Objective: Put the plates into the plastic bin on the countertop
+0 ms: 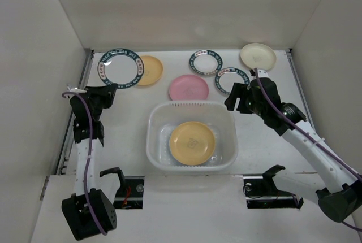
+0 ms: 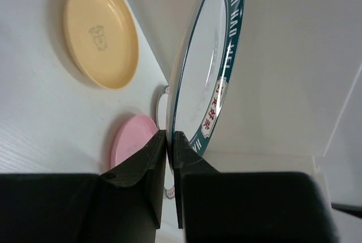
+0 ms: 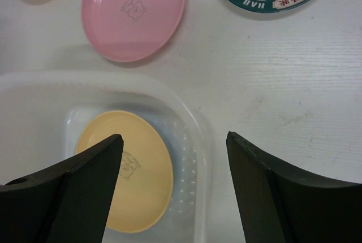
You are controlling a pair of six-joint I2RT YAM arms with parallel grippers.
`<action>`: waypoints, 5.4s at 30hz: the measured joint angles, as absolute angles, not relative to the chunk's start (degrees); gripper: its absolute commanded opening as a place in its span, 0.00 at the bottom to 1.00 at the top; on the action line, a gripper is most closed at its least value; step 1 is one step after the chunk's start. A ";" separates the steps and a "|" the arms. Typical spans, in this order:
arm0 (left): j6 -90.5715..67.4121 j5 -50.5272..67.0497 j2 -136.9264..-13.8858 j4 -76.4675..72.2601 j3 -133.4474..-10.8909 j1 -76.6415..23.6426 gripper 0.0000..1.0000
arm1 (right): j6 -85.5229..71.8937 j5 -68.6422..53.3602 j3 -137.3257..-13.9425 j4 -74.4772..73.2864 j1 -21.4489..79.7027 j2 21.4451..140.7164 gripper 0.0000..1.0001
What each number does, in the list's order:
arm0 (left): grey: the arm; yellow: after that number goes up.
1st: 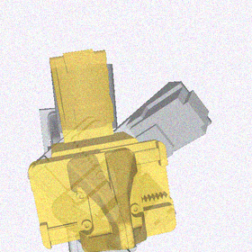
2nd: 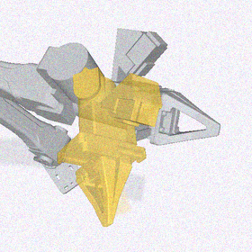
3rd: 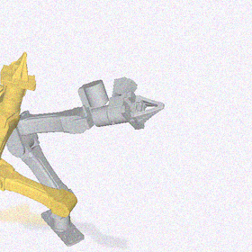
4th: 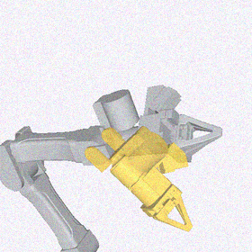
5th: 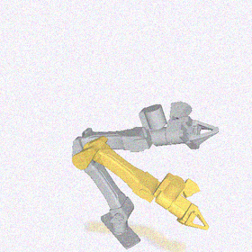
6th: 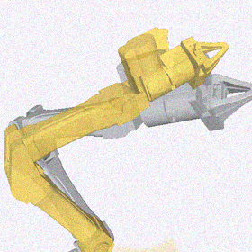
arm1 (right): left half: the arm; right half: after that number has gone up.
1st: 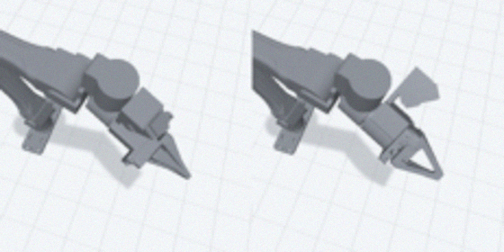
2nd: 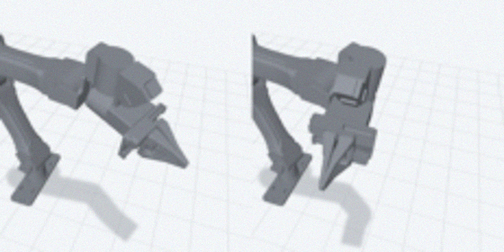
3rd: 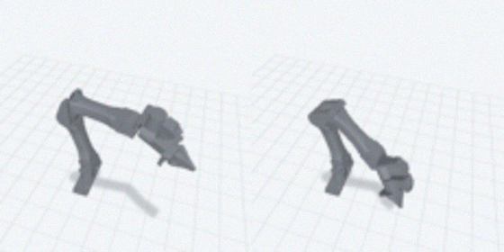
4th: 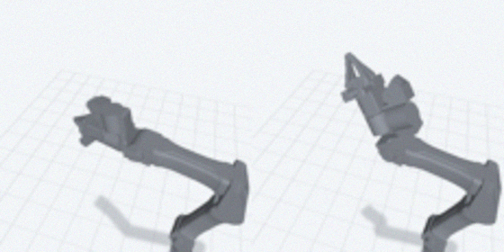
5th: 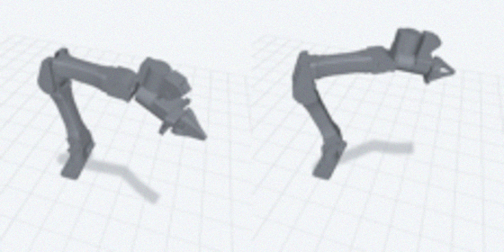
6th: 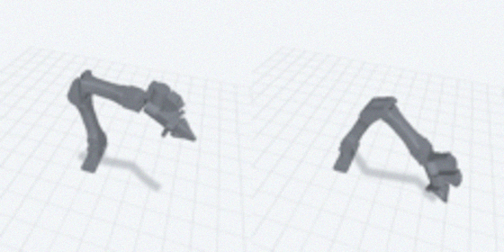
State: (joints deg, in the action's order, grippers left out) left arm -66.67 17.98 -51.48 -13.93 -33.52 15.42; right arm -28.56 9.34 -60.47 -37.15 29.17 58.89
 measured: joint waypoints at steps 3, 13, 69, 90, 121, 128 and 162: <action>-66.00 21.85 -49.71 -12.43 -34.28 13.21 0.06 | -28.60 9.10 -60.47 -36.75 29.17 58.94 0.80; -58.02 36.45 -45.50 1.74 -36.34 -8.93 0.08 | -29.69 9.13 -59.11 -34.79 20.03 58.17 0.81; -25.63 -1.58 -61.23 36.93 -62.41 -38.39 1.00 | -64.16 -19.57 -48.99 7.38 -6.68 99.20 0.74; -22.74 -2.00 -59.99 43.35 -63.18 -29.82 1.00 | -71.57 -23.00 -55.48 15.70 -6.28 111.48 0.00; -20.86 -1.85 -64.40 35.75 -64.75 -21.39 1.00 | -50.59 -22.92 -48.34 -15.77 24.34 50.87 0.01; -20.88 -1.85 -64.40 34.92 -64.99 -18.24 1.00 | -42.48 -14.70 -46.76 -33.43 33.95 50.24 0.03; -21.96 -1.91 -60.31 34.94 -64.10 -17.50 1.00 | -28.56 0.97 -73.23 -44.31 42.96 68.12 0.82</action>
